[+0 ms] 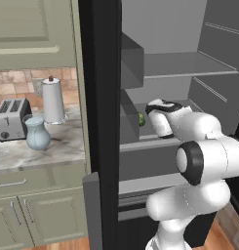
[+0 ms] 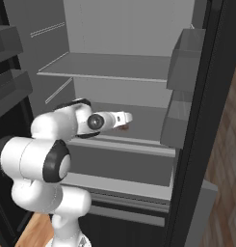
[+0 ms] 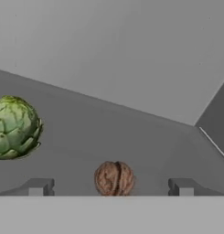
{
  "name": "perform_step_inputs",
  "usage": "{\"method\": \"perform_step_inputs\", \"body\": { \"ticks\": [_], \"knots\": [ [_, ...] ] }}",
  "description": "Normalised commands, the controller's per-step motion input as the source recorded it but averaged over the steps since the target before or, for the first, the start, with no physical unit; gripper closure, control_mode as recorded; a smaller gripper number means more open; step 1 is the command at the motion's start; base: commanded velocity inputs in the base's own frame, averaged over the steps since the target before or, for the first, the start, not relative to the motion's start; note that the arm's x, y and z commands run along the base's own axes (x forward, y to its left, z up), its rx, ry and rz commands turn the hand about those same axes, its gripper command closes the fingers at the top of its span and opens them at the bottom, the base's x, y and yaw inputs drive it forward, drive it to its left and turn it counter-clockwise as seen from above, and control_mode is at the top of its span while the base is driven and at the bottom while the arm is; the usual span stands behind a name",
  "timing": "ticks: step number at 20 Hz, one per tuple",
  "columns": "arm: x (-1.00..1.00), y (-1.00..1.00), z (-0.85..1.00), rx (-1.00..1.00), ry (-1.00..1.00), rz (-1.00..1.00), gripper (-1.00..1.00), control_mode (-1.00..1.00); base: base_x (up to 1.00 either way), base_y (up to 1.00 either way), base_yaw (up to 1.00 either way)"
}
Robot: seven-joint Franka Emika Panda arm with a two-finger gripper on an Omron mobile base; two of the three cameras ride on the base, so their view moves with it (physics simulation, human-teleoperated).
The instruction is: Move the artichoke and walnut from the top shelf to the second highest shelf to make space. Then, place the pitcher from the counter on the cleared top shelf.
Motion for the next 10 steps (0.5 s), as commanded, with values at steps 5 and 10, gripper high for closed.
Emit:
{"method": "perform_step_inputs", "body": {
  "ticks": [5,10],
  "knots": [
    [-0.37,0.00,0.86,-0.07,0.21,0.00,-1.00,-1.00,0.00,0.00,0.00],
    [-0.28,0.00,1.00,-0.04,0.09,0.00,-1.00,-1.00,0.00,0.00,0.00]
  ]
}}
